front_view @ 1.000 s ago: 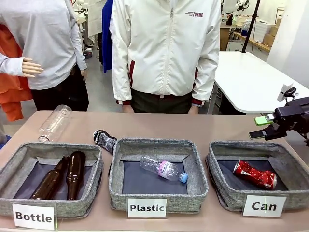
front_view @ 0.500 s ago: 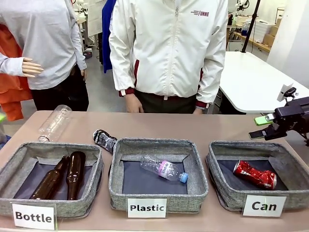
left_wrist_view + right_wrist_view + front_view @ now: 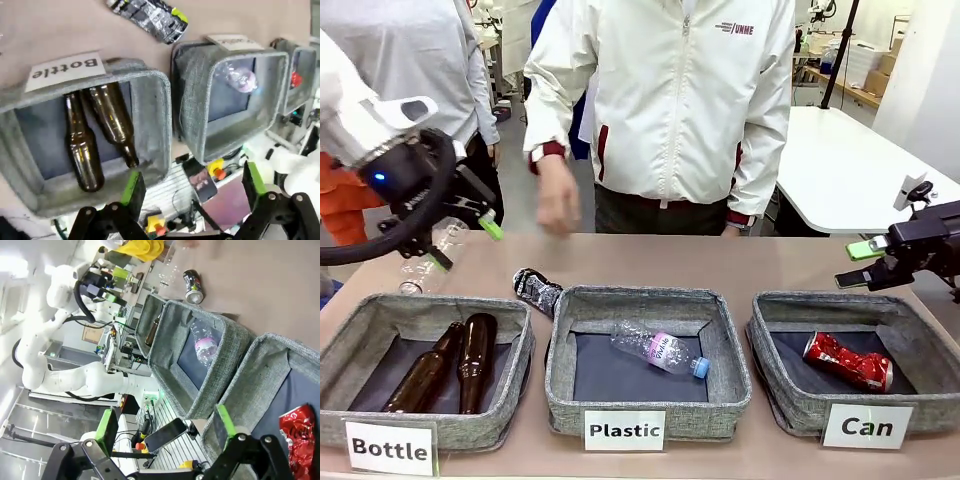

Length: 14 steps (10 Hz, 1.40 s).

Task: Sort the can waste into the basket.
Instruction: Pick up the can waste from the table and place it in the right Fabric basket.

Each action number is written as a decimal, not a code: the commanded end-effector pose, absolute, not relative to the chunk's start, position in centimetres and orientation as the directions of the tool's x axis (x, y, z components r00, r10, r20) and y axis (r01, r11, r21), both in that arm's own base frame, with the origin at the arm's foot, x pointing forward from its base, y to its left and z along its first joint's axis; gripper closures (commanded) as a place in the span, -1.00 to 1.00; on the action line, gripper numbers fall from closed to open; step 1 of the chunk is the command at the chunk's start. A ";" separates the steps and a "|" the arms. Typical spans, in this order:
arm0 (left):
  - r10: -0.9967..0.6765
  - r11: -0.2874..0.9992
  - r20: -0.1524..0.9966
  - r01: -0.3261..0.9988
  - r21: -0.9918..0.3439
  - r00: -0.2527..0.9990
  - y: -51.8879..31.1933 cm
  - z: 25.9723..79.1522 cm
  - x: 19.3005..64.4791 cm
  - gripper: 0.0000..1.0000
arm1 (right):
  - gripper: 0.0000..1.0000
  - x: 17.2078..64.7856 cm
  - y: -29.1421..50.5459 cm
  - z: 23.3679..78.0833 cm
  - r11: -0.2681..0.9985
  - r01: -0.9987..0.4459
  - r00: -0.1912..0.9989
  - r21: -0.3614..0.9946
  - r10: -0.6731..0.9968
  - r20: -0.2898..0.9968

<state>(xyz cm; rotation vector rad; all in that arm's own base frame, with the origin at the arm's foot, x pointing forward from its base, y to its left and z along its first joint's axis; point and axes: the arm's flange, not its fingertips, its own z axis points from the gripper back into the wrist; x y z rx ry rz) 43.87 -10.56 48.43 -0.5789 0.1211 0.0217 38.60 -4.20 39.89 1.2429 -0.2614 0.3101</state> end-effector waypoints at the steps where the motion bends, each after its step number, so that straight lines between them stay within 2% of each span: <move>1: -0.112 0.778 -0.155 -0.011 -0.629 0.982 -8.2 51.4 43.7 -1.00 | -1.00 38.5 -4.3 39.9 0.298 -0.393 0.919 0.870 0.093 0.383; 2: -0.179 0.668 -0.120 0.031 -0.743 0.977 -4.6 54.1 41.7 -1.00 | -1.00 38.5 -4.3 39.9 0.298 -0.393 0.919 0.870 0.093 0.383; 3: -0.234 0.555 -0.048 0.093 -0.827 0.971 -0.1 56.3 37.9 -1.00 | -1.00 38.5 -4.3 39.9 0.298 -0.393 0.919 0.870 0.093 0.383; 4: -0.209 0.473 0.043 0.140 -0.870 0.977 4.9 57.2 32.5 -1.00 | -1.00 38.5 -4.3 39.9 0.298 -0.393 0.919 0.870 0.093 0.383; 6: 0.010 0.415 0.174 0.154 -0.897 0.985 11.1 55.9 25.7 -1.00 | -1.00 38.5 -4.3 39.9 0.298 -0.393 0.919 0.870 0.093 0.383; 8: 0.237 0.327 0.256 0.171 -0.929 0.937 15.0 53.0 21.2 -1.00 | -1.00 38.5 -4.3 39.9 0.298 -0.393 0.919 0.870 0.093 0.383; 10: 0.370 0.281 0.328 0.232 -0.931 0.869 16.2 50.8 19.0 -1.00 | -1.00 38.5 -4.3 39.9 0.298 -0.393 0.919 0.870 0.093 0.383; 12: 0.373 0.341 0.382 0.258 -0.904 0.846 15.7 51.1 19.1 -1.00 | -1.00 38.5 -4.3 39.9 0.298 -0.393 0.919 0.870 0.093 0.383; 14: 0.309 0.384 0.394 0.266 -0.884 0.865 14.4 52.9 21.4 -1.00 | -1.00 38.5 -4.3 39.9 0.298 -0.393 0.919 0.870 0.093 0.383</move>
